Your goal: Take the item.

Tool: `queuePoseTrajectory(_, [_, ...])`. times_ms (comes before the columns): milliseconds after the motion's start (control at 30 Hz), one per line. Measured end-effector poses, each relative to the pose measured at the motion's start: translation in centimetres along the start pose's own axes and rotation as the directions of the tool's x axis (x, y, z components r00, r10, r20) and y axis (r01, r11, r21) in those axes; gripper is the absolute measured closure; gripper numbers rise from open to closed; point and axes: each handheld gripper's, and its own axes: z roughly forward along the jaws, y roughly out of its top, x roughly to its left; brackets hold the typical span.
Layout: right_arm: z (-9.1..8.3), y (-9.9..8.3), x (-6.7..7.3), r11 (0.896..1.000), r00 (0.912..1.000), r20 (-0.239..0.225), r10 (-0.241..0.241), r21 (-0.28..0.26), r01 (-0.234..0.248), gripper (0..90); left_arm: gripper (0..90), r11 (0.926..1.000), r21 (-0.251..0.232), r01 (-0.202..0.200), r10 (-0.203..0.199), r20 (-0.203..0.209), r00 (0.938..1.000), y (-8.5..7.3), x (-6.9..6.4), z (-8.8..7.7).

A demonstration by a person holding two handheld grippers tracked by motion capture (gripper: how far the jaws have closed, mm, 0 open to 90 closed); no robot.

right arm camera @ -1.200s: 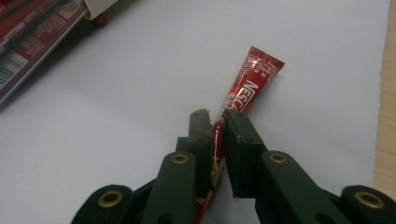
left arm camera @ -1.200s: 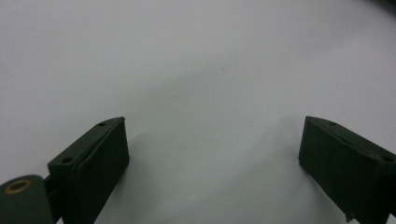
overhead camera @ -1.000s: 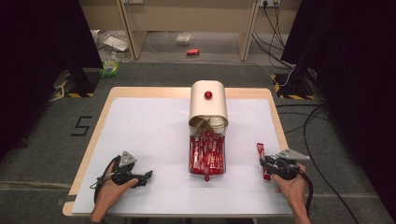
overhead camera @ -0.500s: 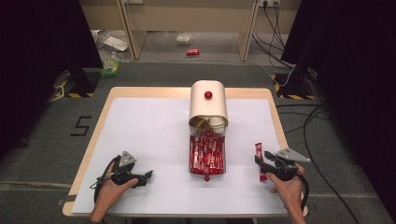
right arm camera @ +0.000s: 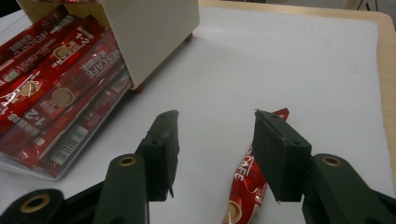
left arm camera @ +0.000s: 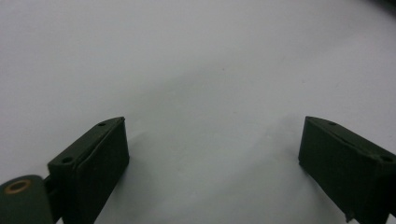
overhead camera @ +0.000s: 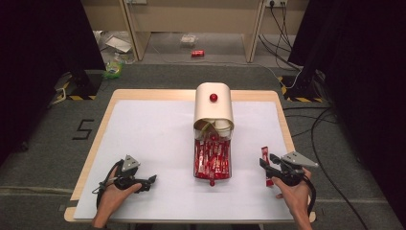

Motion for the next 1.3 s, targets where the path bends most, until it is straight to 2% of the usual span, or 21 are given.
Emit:
queuePoseTrajectory(367, [-0.1,0.4,1.0,1.000,0.9996,-0.022,-0.020,-0.020,0.019,51.2,7.8,1.0000,0.000,0.000,0.000,0.000,1.0000,0.0,0.0,0.0])
queuePoseTrajectory(1300, [0.2,0.8,3.4,0.998,0.9938,-0.090,-0.066,-0.028,0.063,49.9,7.7,1.0000,0.002,-0.003,0.003,-0.001,1.0000,0.0,0.0,0.0])
